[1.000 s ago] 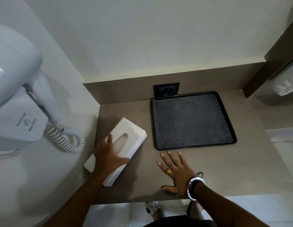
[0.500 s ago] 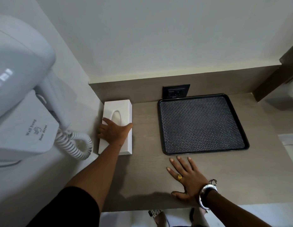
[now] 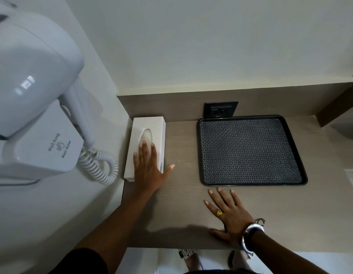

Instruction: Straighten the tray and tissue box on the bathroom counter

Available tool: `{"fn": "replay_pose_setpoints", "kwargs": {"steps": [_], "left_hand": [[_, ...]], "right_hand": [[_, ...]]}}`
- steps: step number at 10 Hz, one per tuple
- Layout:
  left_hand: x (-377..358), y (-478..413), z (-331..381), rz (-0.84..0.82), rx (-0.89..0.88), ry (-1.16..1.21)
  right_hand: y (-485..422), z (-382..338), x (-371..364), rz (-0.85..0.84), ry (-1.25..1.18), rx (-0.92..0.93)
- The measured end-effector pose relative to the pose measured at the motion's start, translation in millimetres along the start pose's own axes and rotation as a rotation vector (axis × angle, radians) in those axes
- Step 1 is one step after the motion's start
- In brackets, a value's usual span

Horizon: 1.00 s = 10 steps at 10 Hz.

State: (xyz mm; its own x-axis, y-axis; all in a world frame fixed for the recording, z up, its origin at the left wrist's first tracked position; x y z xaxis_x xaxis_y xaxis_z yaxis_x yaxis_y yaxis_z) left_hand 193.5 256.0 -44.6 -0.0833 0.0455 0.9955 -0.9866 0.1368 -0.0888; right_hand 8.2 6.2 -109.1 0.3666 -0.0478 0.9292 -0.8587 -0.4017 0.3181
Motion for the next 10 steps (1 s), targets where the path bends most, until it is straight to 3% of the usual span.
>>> {"fn": "replay_pose_setpoints", "kwargs": {"steps": [5, 8, 9, 10], "left_hand": [[-4, -4, -10, -0.053, 0.213, 0.023], [0, -5, -12, -0.046, 0.187, -0.003], [14, -2, -11, -0.052, 0.197, 0.063], [46, -13, 12, 0.056, 0.08, 0.155]], "right_hand": [[2, -2, 11, -0.006, 0.039, 0.004], [8, -5, 13, 0.022, 0.041, 0.019], [12, -10, 30, 0.019, -0.007, -0.002], [26, -13, 66, 0.218, -0.309, 0.007]]}}
Point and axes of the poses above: each hand's wrist, its own y-axis away from the middle knuckle, its own x-axis out of the back of the hand, z = x × y, the point moved 5 cm from there along -y, towards the middle knuckle, and after that the axes turned 2 degrees about z, right-handed, at the moved point
